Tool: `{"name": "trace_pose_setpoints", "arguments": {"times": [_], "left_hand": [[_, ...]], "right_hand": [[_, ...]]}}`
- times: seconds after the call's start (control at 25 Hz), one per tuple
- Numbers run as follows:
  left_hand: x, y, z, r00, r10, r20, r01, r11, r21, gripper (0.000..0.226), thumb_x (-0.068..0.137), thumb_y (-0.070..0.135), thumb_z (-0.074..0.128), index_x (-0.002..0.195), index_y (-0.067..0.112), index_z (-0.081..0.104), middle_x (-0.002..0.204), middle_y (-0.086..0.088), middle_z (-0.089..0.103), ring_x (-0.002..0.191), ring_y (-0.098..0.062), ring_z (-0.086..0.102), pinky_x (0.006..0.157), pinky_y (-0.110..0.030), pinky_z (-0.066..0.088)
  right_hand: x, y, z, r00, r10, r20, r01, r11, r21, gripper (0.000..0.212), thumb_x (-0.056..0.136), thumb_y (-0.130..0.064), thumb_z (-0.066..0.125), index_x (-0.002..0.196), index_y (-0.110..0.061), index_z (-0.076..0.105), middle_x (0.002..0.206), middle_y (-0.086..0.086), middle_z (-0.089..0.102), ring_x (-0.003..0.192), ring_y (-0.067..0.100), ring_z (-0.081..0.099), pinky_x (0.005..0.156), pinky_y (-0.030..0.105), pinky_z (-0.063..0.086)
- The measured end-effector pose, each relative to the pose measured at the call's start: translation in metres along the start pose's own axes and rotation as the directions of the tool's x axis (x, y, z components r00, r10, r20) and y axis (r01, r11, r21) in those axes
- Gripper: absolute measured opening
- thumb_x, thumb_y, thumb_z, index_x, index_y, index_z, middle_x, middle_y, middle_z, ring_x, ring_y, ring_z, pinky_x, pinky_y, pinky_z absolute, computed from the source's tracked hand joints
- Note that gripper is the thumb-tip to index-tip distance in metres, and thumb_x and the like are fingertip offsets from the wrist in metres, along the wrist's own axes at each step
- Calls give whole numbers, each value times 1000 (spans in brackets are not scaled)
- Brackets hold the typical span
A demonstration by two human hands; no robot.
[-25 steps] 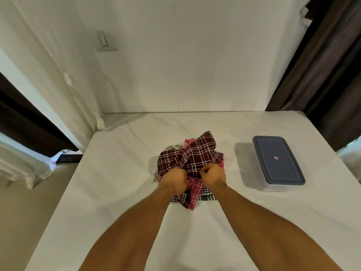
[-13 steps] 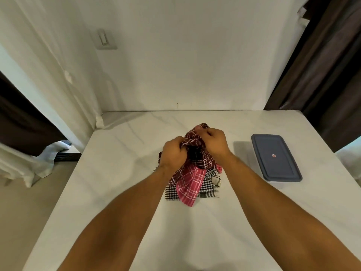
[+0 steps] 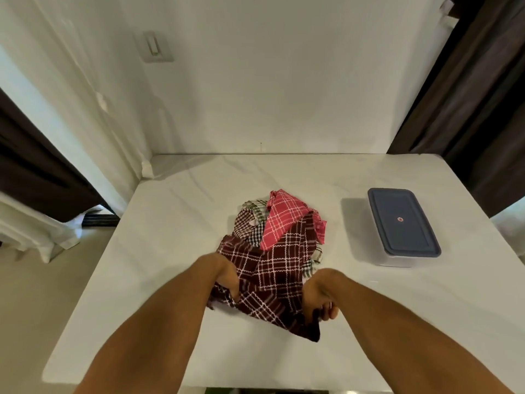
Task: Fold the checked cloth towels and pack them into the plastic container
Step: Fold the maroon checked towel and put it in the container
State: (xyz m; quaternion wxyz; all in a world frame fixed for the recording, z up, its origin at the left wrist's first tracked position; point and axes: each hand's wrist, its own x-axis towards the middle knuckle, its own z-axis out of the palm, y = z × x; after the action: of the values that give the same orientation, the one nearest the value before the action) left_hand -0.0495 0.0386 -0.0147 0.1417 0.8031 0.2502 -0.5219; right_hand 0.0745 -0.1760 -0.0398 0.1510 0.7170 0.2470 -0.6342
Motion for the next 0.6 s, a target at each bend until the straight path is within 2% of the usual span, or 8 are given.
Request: {"name": "trace_pose_setpoints", "arguments": {"times": [0.12,0.2,0.28,0.32,0.36,0.4,0.48,0.6], "left_hand": [[6,4,11,997,73,-12,-70,980,185,80,70,55,79,136,19,54,143,-2,52,127,-28,51,107,-47,41],[4,9,10,989,145,-22,-142,985,101,84,68,61,77,138,22,53,145,0,49,132,-26,47,109,-48,39],[6,13,6,961,205,-184,-233,961,-146,73,74,59,74,130,14,59,132,-3,58,122,-24,55,103,-41,45],[7,17,3,921,222,-320,-296,933,-206,62,80,55,71,123,11,61,120,-4,63,112,-24,60,94,-38,49],[8,19,0,860,221,-460,-335,924,-184,51,84,49,67,116,11,61,109,-4,64,103,-25,62,86,-36,52],[11,21,-2,782,239,-576,-348,934,-85,43,86,43,65,115,12,59,105,-4,61,99,-26,62,81,-36,52],[17,27,-2,656,340,-674,-337,931,142,49,85,37,62,127,14,53,117,-7,53,106,-26,56,86,-39,52],[31,37,15,711,408,-573,-319,913,253,73,82,40,65,144,14,38,140,-12,40,119,-30,48,99,-45,47]], "right_hand": [[-5,-16,-8,997,3,78,-4,1000,3,41,93,-38,65,122,-9,65,98,4,67,83,19,65,91,37,53],[-8,-29,-23,963,-89,-254,89,996,-9,39,93,-46,62,110,-12,67,89,2,69,83,22,70,90,42,57],[-11,-42,-39,595,-208,-776,217,972,-94,28,96,-39,53,100,-14,67,86,0,66,79,23,67,80,41,59],[-11,-49,-46,388,-266,-882,281,946,-161,24,96,-33,49,102,-16,66,92,0,65,82,22,65,79,40,58],[-10,-55,-53,274,-355,-894,326,909,-260,24,96,-28,48,110,-16,65,102,1,64,90,22,63,83,40,56],[-5,-60,-58,266,-454,-850,318,874,-368,28,95,-24,48,118,-16,63,113,3,61,100,23,60,89,41,53],[7,-64,-63,422,-525,-739,261,851,-455,32,91,-20,49,121,-14,59,121,6,58,110,26,55,96,43,50],[19,-72,-76,659,-394,-641,145,902,-406,26,92,-26,47,115,-17,57,116,8,63,104,28,60,92,46,52]]}}
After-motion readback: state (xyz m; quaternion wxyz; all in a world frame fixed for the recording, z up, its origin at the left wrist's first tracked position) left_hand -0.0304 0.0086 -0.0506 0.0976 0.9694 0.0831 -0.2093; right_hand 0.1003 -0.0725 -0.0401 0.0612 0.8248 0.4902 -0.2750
